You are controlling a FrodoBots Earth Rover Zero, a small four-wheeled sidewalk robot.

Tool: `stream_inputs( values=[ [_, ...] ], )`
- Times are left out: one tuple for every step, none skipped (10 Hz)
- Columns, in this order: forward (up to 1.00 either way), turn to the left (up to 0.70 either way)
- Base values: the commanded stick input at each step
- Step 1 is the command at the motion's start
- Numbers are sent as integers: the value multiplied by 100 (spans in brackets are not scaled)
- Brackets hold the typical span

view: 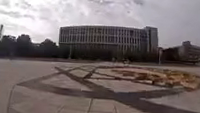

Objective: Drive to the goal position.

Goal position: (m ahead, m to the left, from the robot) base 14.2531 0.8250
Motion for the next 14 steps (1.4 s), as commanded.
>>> stream_inputs(
  values=[
    [70, -1],
    [70, -1],
    [70, 1],
    [70, 5],
    [70, 21],
    [70, 31],
    [70, 3],
    [70, -1],
    [70, -1],
    [70, -1],
    [70, -1],
    [70, -1],
    [70, -1],
    [70, -1]
  ],
)
